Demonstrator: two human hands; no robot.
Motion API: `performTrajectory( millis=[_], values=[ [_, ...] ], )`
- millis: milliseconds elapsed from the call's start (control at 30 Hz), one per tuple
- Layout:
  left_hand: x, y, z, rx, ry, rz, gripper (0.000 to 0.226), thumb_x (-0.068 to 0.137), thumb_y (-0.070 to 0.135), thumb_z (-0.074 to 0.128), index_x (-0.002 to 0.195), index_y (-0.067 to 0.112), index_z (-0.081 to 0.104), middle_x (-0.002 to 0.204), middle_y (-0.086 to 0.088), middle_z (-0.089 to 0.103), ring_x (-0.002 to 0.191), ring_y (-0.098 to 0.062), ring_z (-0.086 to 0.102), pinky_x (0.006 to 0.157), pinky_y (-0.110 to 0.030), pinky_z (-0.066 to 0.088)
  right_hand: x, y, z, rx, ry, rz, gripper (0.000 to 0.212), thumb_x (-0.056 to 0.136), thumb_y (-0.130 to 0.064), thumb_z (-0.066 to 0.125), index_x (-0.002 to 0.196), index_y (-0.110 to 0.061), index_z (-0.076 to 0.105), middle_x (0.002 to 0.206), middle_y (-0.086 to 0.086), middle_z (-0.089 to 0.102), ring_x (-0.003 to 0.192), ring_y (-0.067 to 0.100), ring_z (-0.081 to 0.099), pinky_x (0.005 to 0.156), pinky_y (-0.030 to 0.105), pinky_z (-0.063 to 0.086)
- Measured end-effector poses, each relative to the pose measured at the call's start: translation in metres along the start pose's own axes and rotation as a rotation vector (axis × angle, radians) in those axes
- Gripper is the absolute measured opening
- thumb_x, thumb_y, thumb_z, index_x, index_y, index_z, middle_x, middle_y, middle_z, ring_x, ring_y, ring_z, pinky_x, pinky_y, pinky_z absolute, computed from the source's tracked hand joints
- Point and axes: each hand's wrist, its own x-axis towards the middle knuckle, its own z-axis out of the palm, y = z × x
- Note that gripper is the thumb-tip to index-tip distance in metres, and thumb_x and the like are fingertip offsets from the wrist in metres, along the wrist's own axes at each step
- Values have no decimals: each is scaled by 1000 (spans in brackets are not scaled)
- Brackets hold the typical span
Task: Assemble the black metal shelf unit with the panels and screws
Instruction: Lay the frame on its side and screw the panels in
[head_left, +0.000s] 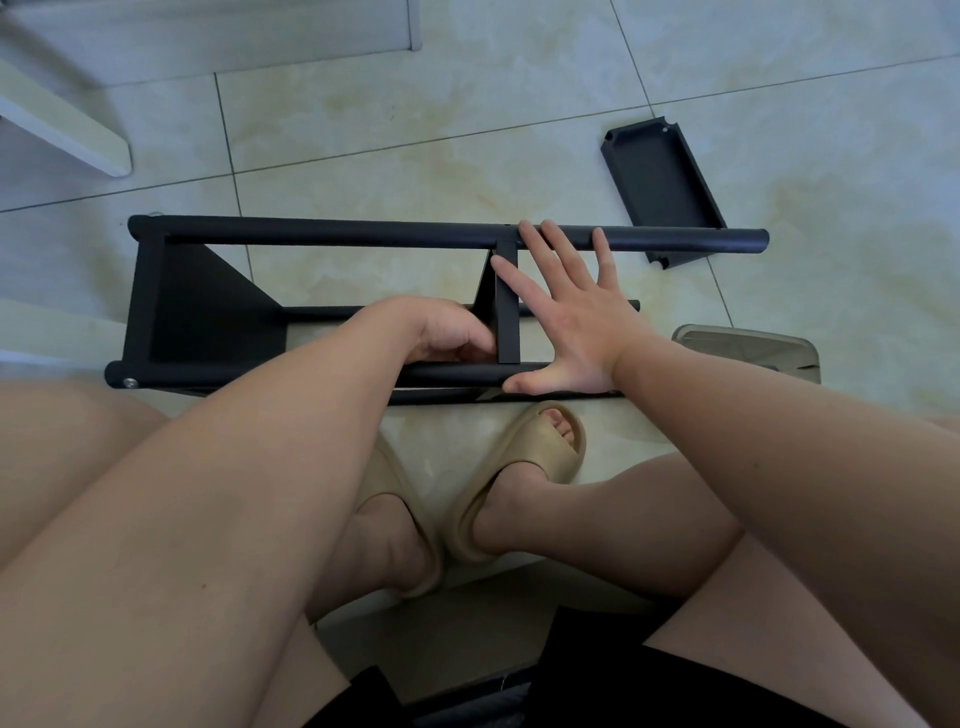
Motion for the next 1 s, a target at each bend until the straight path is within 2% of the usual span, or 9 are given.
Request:
performTrajectory(
  millis=[133, 267, 400, 500, 633, 767, 933, 1000],
  values=[
    [-1, 1, 0, 11, 10, 4, 8, 88, 10, 62, 90, 10, 69, 75, -5, 71, 71, -21, 65, 71, -27, 52, 0, 0, 0, -3, -6, 2, 124, 66, -98, 34, 162, -27, 1, 169, 15, -9, 156, 34, -9, 118, 70, -5],
    [2, -2, -1, -4, 30, 35, 10, 86, 6, 62, 82, 12, 68, 74, -5, 70, 76, -23, 64, 80, -32, 51, 1, 0, 0, -6, -12, 3, 124, 66, -98, 33, 162, -27, 0, 169, 15, -9, 156, 34, -9, 118, 70, -5],
    [5, -4, -2, -24, 13, 67, 20, 84, 4, 63, 72, 17, 72, 76, -7, 72, 79, -25, 66, 82, -34, 51, 0, -1, -1, -1, -16, 9, 124, 65, -98, 33, 162, -27, 0, 169, 15, -10, 156, 34, -10, 118, 69, -6],
    [4, -5, -3, -29, 5, 65, 20, 74, 10, 67, 60, 22, 75, 74, -5, 72, 77, -24, 66, 79, -31, 51, 0, -1, -1, -4, -18, 6, 124, 66, -98, 33, 162, -27, 0, 169, 15, -10, 156, 34, -10, 118, 70, -6],
    [2, -3, -2, -26, 16, 42, 9, 73, 13, 67, 74, 17, 75, 78, -7, 73, 77, -25, 67, 80, -33, 53, 0, -1, -2, -9, -25, 9, 124, 66, -98, 33, 162, -28, -2, 169, 15, -11, 156, 34, -11, 118, 70, -6],
    [-2, 0, 0, -14, -31, -13, 35, 64, 22, 69, 97, 10, 75, 92, -11, 74, 85, -27, 68, 86, -38, 53, 0, -1, -2, -11, -28, 8, 124, 66, -98, 32, 162, -27, -2, 169, 15, -11, 156, 34, -12, 118, 70, -6],
    [-2, -1, -2, -6, -25, -12, 9, 68, 21, 69, 72, 18, 75, 78, -4, 72, 72, -21, 66, 72, -29, 52, 0, -1, -3, -14, -32, 9, 124, 66, -98, 32, 162, -27, -2, 169, 15, -12, 156, 34, -12, 118, 70, -5],
    [-1, -2, -3, -8, -50, -10, 14, 74, 17, 66, 64, 20, 76, 73, -2, 71, 68, -18, 66, 68, -26, 51, 0, -2, -3, -11, -34, 9, 124, 66, -98, 32, 162, -27, -2, 169, 15, -12, 156, 33, -12, 118, 70, -5]
  ],
)
